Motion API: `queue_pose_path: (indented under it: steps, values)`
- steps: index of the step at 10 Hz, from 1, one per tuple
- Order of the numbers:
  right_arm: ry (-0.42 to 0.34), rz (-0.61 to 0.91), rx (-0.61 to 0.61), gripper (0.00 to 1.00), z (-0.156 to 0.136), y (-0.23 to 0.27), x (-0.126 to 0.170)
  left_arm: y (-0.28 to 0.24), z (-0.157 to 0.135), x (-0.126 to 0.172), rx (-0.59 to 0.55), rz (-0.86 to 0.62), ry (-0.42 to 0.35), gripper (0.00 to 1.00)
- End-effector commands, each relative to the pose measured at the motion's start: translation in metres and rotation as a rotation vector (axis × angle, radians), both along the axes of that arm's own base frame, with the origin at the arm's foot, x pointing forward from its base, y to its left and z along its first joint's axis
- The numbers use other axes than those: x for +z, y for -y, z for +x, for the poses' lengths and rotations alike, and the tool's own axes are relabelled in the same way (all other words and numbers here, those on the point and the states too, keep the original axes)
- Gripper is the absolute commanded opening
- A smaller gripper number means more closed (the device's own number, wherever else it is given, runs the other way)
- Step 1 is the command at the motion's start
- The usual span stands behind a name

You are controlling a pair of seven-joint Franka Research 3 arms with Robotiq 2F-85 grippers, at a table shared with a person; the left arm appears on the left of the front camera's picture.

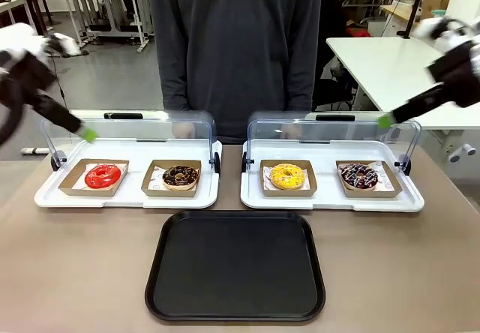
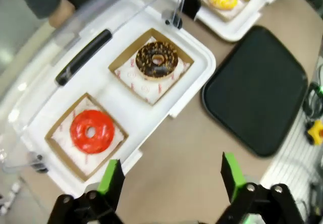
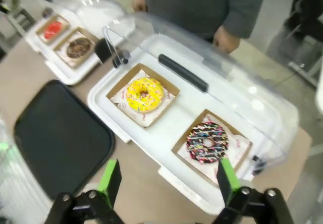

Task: Move the third donut from the left to the tray.
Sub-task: Pick up the Paper togo box containing the Donut indicated by the person and place it on the Handle tray.

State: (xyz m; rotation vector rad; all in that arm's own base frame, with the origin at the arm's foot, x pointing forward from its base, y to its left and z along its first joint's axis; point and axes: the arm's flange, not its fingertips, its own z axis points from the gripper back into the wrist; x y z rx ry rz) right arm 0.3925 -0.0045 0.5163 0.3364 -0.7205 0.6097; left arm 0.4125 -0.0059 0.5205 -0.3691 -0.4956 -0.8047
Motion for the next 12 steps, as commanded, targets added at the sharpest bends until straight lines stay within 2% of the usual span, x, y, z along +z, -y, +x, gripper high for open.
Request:
queue_pose_path:
  steps: [1,3,6,9,12]
  values:
    - [0.043,0.099,0.111,1.0,0.003,0.066,-0.004,-0.061,0.011,0.005,-0.101,-0.11,0.006,1.0]
    - [0.079,0.186,0.128,1.0,-0.001,0.124,-0.016,-0.121,0.01,0.003,-0.127,-0.2,0.034,1.0]
    - [0.152,0.296,0.148,1.0,-0.013,0.184,-0.033,-0.181,-0.011,-0.004,-0.095,-0.286,0.132,1.0]
    - [0.195,0.354,0.139,1.0,-0.022,0.215,-0.041,-0.19,-0.035,-0.013,-0.074,-0.306,0.191,1.0]
    - [0.202,0.372,0.144,1.0,-0.024,0.221,-0.044,-0.188,-0.051,-0.024,-0.076,-0.337,0.233,1.0]
